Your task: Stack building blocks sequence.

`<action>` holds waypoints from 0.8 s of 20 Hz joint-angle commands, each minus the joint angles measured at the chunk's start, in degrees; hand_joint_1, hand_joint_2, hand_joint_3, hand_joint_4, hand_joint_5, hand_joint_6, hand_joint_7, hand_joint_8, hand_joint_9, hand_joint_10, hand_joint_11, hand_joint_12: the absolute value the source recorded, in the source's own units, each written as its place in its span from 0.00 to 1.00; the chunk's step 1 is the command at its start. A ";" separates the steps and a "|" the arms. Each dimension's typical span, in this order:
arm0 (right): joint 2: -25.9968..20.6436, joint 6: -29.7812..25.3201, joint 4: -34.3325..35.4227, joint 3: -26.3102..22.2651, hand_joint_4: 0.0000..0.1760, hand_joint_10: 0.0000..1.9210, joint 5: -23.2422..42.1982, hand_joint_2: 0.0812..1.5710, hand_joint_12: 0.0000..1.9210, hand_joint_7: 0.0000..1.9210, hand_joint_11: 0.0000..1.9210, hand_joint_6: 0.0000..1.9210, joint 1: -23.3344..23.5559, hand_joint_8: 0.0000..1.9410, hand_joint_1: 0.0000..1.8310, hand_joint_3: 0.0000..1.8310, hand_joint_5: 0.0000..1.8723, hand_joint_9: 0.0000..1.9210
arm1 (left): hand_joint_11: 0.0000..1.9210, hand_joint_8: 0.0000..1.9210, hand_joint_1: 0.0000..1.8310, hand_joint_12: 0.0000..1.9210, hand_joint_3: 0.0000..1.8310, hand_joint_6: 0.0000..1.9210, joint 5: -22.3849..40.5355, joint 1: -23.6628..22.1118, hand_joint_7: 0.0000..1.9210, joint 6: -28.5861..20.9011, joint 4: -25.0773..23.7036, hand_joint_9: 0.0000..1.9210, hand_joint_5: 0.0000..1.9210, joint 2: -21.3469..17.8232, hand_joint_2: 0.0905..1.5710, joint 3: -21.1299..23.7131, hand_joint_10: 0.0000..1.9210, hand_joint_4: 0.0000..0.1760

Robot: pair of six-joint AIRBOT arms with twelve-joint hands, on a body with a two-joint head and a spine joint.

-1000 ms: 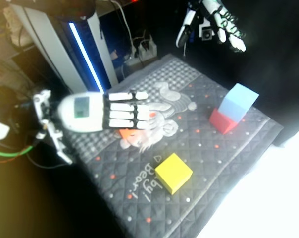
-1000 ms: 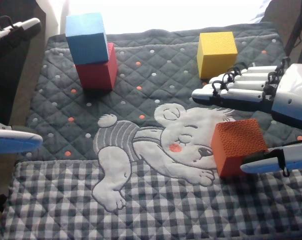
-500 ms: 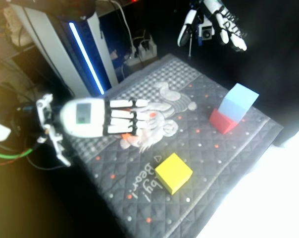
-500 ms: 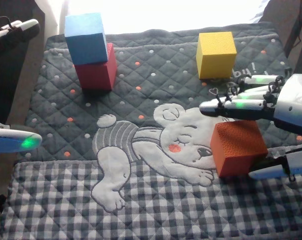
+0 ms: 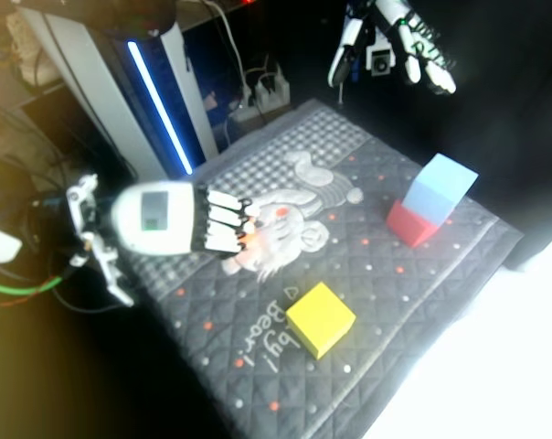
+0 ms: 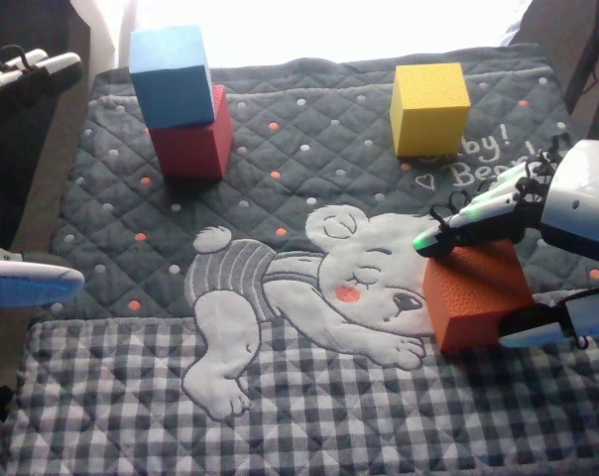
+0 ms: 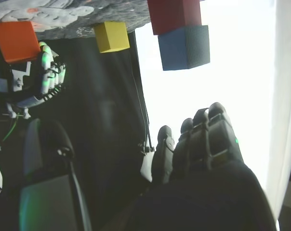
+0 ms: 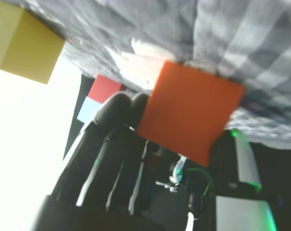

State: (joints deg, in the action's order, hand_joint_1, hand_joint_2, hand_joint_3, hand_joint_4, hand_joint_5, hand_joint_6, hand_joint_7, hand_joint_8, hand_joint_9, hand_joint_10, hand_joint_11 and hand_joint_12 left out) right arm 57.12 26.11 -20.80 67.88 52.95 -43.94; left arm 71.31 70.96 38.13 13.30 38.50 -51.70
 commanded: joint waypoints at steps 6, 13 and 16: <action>-0.78 0.57 6.21 0.78 0.00 0.47 12.82 0.67 0.68 0.55 0.44 0.25 1.89 0.58 0.70 0.00 0.60 0.52 | 0.00 0.00 0.54 0.00 0.00 0.01 8.03 0.19 0.00 -0.46 1.30 0.00 0.09 0.10 0.49 -0.27 0.00 0.45; 1.99 2.29 9.26 6.59 0.00 0.62 11.41 0.68 0.75 0.49 0.35 0.15 11.03 0.65 0.70 0.00 0.66 0.43 | 0.00 0.00 0.54 0.00 0.00 0.00 8.34 0.55 0.01 -0.83 1.93 0.00 0.09 0.51 0.50 -0.59 0.00 0.46; 3.98 3.85 9.25 9.34 0.00 0.51 6.97 0.65 0.60 0.57 0.48 0.35 15.67 0.38 0.75 0.00 0.59 0.56 | 0.00 0.00 0.55 0.00 0.00 0.00 8.40 0.55 0.01 -1.18 2.01 0.00 0.10 0.84 0.50 -0.85 0.00 0.40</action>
State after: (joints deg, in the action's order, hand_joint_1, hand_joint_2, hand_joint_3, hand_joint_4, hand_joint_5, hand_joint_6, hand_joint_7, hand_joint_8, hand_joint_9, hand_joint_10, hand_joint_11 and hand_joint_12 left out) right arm 61.45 29.80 -13.54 77.08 55.20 -28.67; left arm 72.34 71.83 37.47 14.17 39.16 -52.12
